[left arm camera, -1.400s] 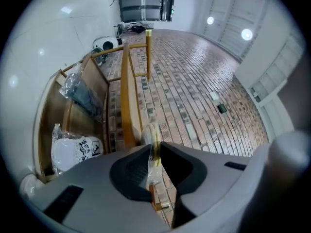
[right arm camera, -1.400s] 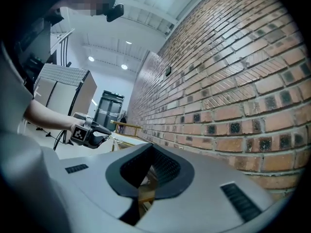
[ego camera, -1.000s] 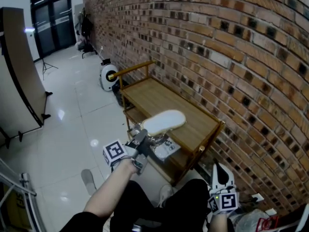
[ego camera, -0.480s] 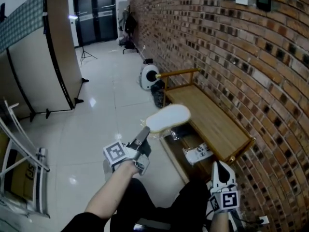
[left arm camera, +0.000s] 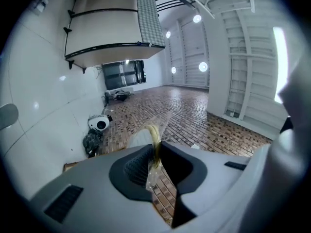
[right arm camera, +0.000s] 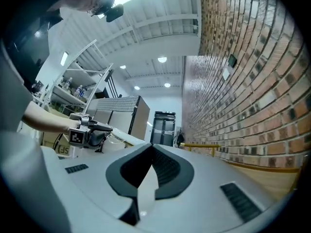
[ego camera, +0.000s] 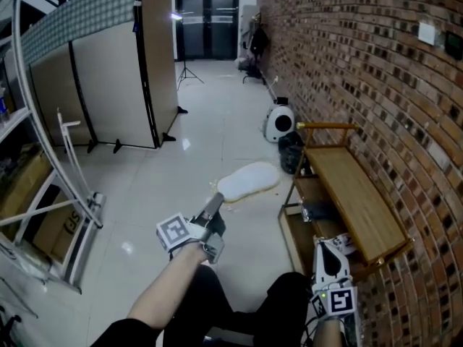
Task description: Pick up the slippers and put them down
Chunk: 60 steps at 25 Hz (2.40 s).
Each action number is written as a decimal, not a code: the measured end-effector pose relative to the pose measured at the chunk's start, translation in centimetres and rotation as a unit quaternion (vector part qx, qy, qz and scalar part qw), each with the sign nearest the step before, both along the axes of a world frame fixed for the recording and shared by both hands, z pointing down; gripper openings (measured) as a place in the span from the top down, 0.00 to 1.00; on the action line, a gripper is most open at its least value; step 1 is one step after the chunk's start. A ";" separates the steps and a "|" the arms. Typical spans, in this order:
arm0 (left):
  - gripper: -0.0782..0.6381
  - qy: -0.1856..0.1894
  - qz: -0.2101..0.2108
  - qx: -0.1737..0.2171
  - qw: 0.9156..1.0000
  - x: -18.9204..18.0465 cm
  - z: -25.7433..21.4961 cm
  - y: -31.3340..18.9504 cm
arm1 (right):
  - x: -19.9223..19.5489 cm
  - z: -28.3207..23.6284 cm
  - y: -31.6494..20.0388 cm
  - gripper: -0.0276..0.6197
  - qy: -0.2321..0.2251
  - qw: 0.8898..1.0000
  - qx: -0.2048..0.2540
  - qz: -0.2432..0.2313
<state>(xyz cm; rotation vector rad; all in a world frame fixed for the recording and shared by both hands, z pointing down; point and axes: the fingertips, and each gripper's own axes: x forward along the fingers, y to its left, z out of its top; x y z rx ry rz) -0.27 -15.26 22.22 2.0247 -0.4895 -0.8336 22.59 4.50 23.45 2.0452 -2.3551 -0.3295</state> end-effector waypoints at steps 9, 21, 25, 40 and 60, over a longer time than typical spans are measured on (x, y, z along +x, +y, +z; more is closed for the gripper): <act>0.82 0.010 -0.071 -0.018 0.997 -6.7 3.1 -1.4 | -3.4 2.4 -4.8 0.94 -0.009 0.998 -0.034 -0.046; 0.82 0.012 -0.206 -0.026 0.978 -19.2 4.5 -1.0 | -9.6 4.6 -11.7 0.94 -0.042 0.988 -0.059 -0.135; 0.82 0.008 -0.244 -0.032 0.969 -23.2 5.4 -0.5 | -12.8 5.0 -13.4 0.94 -0.042 0.983 -0.061 -0.166; 0.82 -0.016 -0.248 -0.096 0.964 -20.6 15.3 -5.6 | -14.0 9.8 -18.0 0.94 -0.025 0.977 -0.124 -0.169; 0.82 -0.069 -0.234 -0.212 0.946 -10.1 36.3 -15.3 | -12.2 27.4 -30.5 0.94 -0.109 0.954 -0.263 -0.097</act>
